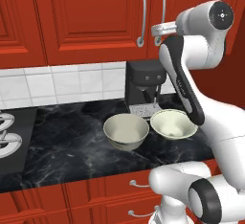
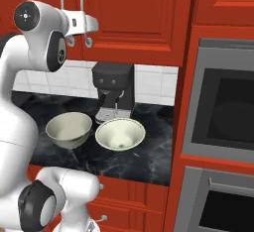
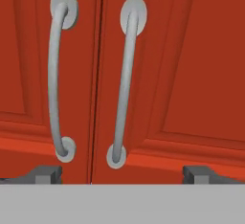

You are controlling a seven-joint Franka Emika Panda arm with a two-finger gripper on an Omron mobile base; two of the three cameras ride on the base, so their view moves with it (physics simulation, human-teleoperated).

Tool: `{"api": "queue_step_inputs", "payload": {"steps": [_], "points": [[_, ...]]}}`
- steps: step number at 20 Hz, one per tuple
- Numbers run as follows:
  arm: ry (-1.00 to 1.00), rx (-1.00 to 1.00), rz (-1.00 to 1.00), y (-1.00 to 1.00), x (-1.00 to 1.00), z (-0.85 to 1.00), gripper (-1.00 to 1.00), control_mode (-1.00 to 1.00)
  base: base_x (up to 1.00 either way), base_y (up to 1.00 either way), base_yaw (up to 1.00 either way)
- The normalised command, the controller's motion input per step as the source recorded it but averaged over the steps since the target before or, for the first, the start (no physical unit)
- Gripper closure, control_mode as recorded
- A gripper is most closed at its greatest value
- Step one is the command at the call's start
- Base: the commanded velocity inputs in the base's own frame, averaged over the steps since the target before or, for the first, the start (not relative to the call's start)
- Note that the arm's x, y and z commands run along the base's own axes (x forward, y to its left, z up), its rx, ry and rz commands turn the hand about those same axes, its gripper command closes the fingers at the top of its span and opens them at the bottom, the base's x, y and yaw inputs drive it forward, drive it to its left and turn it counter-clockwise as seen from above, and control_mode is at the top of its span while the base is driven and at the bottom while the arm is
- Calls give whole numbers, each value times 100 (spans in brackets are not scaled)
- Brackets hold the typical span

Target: Open the cabinet. Pick the bowls from the counter and place them in the cabinet. Then close the cabinet.

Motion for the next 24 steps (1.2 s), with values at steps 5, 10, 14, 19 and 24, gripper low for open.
{"api": "queue_step_inputs", "payload": {"steps": [5,10,14,19,24], "points": [[-5,-5,-1,7,27,-8,-100,-100,0,0,0],[-4,-1,-2,5,27,-6,-100,-100,0,0,0],[0,0,0,0,39,-10,-100,-100,0,0,0],[0,2,0,0,58,-19,-100,-100,0,0,0],[0,0,0,0,71,-22,-100,-100,0,0,0]]}}
